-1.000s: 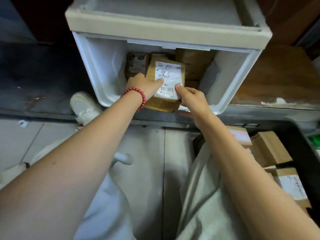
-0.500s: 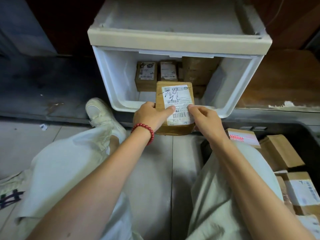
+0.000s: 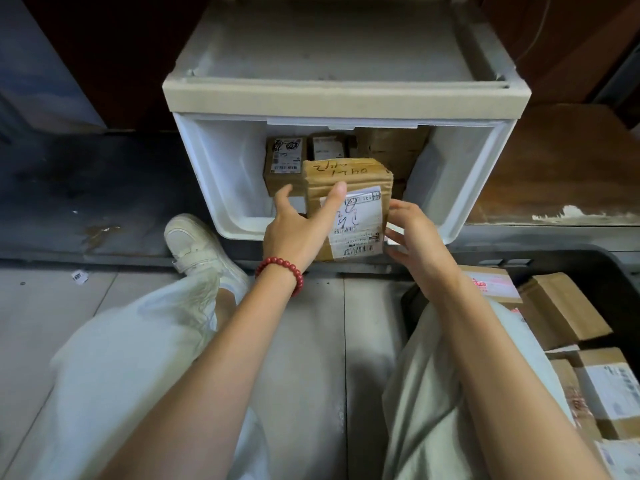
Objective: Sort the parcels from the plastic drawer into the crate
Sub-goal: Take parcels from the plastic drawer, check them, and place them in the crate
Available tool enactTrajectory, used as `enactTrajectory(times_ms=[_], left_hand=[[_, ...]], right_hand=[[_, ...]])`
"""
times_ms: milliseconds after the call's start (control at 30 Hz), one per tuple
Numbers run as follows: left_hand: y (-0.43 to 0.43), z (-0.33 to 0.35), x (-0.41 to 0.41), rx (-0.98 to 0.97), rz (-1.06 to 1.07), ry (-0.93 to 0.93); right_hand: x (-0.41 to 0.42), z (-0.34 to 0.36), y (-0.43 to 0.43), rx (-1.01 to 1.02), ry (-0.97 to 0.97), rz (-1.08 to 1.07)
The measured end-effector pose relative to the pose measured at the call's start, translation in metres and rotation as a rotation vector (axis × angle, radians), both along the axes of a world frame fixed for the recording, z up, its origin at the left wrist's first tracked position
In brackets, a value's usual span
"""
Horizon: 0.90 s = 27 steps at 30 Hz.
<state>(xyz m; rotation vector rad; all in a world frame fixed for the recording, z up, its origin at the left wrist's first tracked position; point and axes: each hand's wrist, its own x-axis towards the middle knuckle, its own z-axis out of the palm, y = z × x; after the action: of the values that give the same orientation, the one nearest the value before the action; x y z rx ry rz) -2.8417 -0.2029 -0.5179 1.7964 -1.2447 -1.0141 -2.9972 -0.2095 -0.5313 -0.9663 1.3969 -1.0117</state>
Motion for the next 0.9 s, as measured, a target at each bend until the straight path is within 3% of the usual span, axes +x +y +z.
enactTrajectory(times_ms=[100, 500, 667, 900], left_hand=[[0.002, 0.010, -0.002, -0.032, -0.043, 0.027], [-0.007, 0.008, 0.013, -0.012, 0.068, 0.136], [0.000, 0.006, 0.011, -0.077, 0.009, 0.005], [-0.003, 0.000, 0.011, -0.098, -0.034, 0.026]], right_hand=[[-0.003, 0.002, -0.002, 0.072, -0.105, -0.021], [-0.001, -0.003, -0.005, 0.113, -0.197, -0.034], [0.002, -0.006, -0.006, 0.076, -0.139, 0.040], [-0.001, -0.011, -0.007, 0.045, -0.094, 0.016]])
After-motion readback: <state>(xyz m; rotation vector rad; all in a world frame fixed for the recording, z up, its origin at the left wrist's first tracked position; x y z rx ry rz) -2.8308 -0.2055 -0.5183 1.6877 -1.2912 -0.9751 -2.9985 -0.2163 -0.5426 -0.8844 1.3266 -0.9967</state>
